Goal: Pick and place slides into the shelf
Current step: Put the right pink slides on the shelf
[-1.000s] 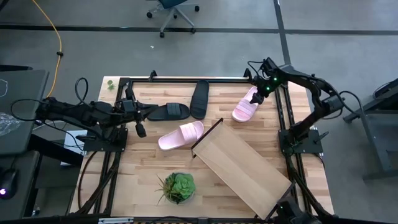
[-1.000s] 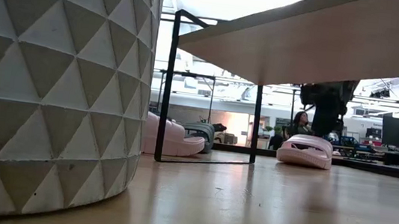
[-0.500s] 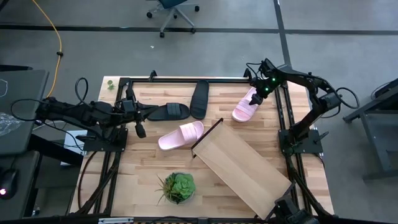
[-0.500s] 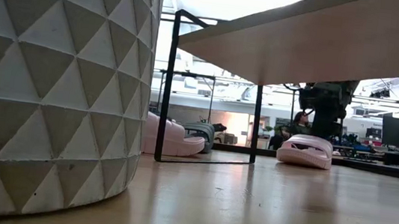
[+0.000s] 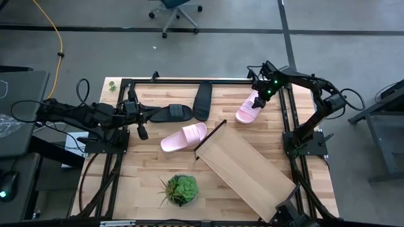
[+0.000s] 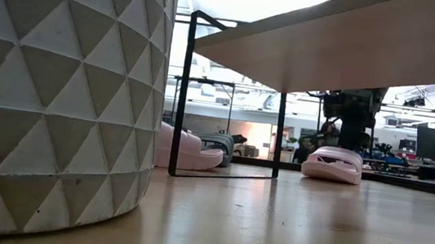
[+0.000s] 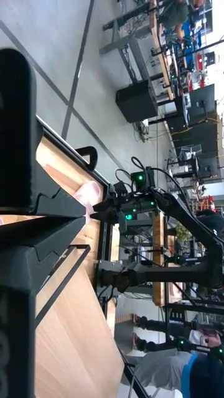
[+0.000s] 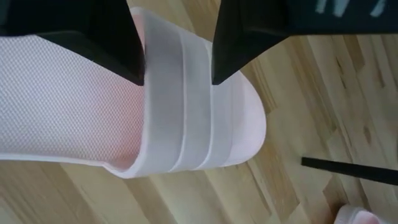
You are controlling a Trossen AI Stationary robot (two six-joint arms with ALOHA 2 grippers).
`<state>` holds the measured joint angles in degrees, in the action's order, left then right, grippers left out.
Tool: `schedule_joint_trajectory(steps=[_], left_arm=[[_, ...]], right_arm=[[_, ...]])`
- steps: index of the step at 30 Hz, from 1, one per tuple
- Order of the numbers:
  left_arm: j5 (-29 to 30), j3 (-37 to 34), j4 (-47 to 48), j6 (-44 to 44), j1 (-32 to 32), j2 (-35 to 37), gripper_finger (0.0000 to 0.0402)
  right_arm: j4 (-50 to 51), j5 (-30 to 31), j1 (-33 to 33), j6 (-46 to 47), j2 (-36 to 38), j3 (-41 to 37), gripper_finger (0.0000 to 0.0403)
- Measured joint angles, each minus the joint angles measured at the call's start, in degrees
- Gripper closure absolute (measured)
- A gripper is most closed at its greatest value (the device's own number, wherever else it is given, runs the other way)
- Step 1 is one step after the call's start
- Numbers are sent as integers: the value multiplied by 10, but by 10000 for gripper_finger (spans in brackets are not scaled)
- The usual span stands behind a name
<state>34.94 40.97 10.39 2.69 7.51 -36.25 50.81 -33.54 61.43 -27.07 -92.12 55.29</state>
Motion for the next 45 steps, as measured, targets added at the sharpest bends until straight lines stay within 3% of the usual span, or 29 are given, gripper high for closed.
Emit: schedule_joint_trajectory(steps=[23,34,45], left_arm=[[0,0,0,-2,0,0,401],[0,0,0,-2,0,0,401],[0,0,0,0,0,0,401]], right_arm=[[13,0,-1,-4,4,-1,396],[47,0,4,-7,20,-1,401],[48,0,4,28,123,-1,402]])
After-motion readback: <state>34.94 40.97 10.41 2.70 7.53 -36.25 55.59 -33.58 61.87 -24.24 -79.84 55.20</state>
